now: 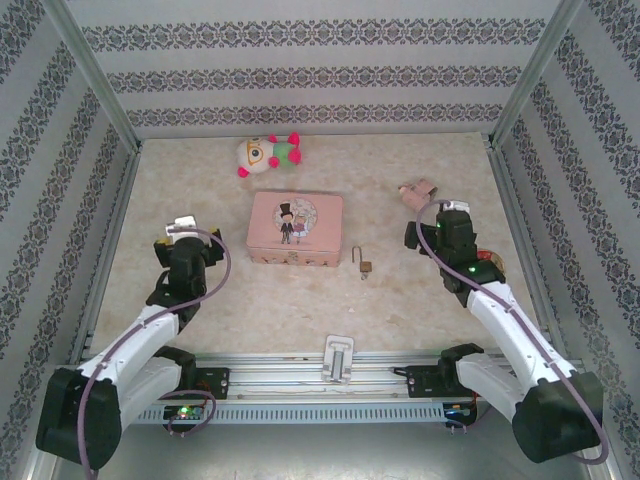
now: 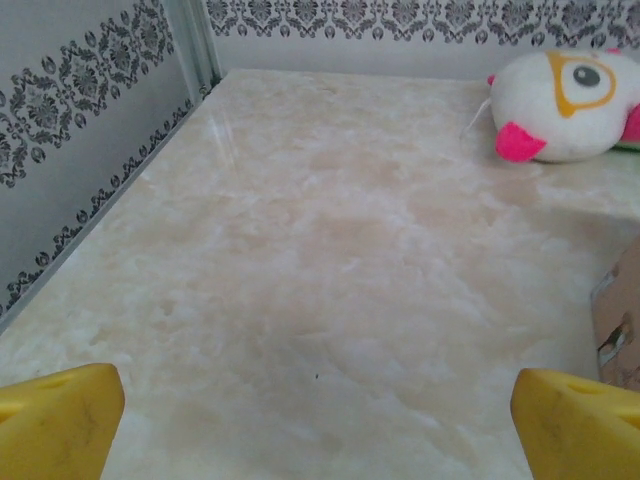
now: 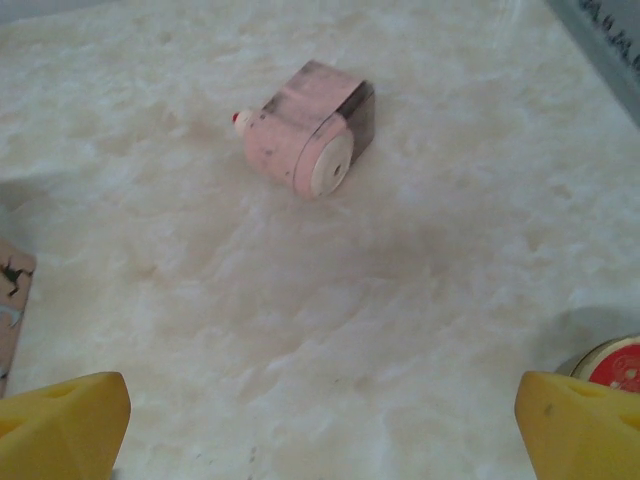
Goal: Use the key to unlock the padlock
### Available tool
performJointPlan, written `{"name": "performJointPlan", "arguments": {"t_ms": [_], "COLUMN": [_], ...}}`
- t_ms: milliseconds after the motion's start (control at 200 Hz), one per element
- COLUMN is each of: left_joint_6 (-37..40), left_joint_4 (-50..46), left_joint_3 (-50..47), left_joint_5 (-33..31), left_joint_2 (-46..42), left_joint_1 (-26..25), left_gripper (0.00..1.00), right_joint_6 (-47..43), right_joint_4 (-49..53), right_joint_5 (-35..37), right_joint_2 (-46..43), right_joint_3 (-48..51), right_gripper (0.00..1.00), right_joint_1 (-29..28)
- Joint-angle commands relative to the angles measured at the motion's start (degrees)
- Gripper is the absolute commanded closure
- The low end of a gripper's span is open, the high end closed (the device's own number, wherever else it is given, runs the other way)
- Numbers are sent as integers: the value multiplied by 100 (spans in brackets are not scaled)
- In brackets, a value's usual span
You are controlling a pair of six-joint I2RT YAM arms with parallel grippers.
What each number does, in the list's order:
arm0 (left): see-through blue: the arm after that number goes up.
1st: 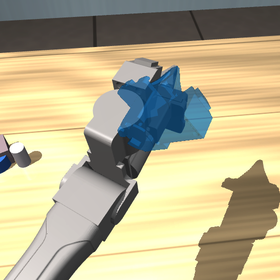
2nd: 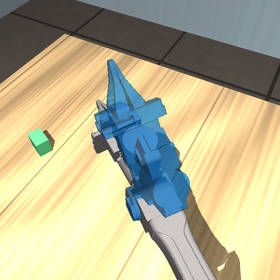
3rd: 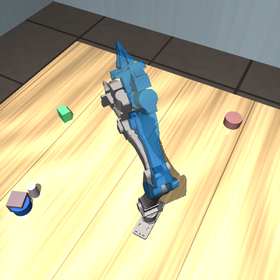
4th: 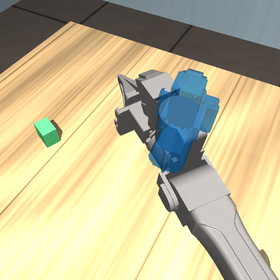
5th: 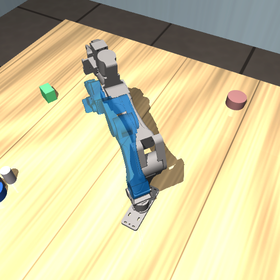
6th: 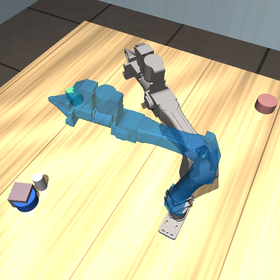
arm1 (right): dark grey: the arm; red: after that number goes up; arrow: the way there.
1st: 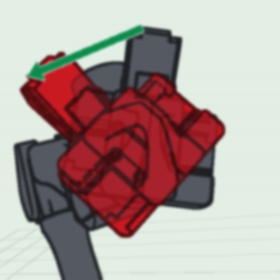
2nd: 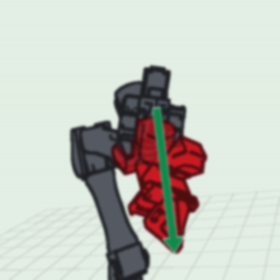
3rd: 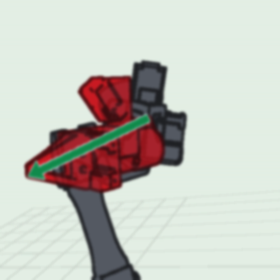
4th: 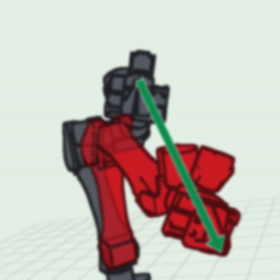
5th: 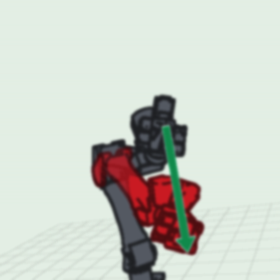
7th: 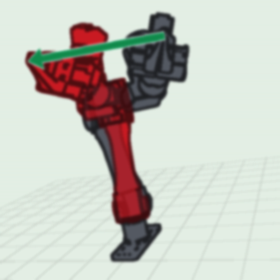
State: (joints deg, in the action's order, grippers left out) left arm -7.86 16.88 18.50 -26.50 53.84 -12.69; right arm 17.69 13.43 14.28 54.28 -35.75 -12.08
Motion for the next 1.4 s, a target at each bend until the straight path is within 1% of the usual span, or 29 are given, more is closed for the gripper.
{"name": "performJointPlan", "arguments": {"t_ms": [0,150,230,345,410,475,555,625,705,874,939,1009,1049,1084,1109,1174,1289,1394], "left_joint_6": [645,678,681,715,779,863,915,813,821,917,1015,1023,980,869,823,795,788,626], "left_joint_4": [1930,2251,2587,3048,2962,3068,3340,3169,3426,4409,4756,3996,3924,3890,3885,4019,3983,3999], "left_joint_3": [-376,-292,-253,-154,-14,39,44,147,141,-49,-59,162,272,297,296,250,259,247], "left_joint_5": [147,547,758,1019,1033,1141,1341,1619,1851,2404,2743,3389,3718,4026,4143,4236,4167,3585], "left_joint_2": [241,799,1206,1778,1998,2165,2375,2512,2816,3559,3836,3661,3727,3742,3733,3760,3756,3740], "left_joint_1": [156,334,464,593,629,675,769,905,973,1047,1095,1249,1346,1532,1610,1653,1656,1640], "left_gripper": [1,1,1,1,1,1,1,1,1,1,1,1,1,1,1,1,1,1], "right_joint_6": [-727,-1243,-1329,-1339,-1334,-1347,-1374,-1380,-1391,-1465,-1502,-1521,-1513,-1508,-1505,-1506,-1523,-1544], "right_joint_4": [-1170,-2145,-2588,-2857,-2942,-3080,-3343,-3600,-3977,-4551,-4780,-5012,-5176,-5296,-5378,-5580,-5938,-6214], "right_joint_5": [255,329,302,190,174,129,66,63,68,0,-41,-144,-206,-255,-307,-398,-520,-613], "right_joint_2": [-179,-226,-178,-5,100,209,314,396,482,625,649,657,670,672,683,719,829,984], "right_joint_3": [469,964,1163,1250,1254,1298,1391,1492,1645,1981,2101,2241,2312,2378,2419,2508,2616,2664], "right_gripper": [2,2,2,2,2,2,2,2,2,2,2,2,2,2,2,2,2,2], "right_joint_1": [32,86,154,275,310,347,398,449,533,730,814,886,929,959,976,1013,1064,1110]}}
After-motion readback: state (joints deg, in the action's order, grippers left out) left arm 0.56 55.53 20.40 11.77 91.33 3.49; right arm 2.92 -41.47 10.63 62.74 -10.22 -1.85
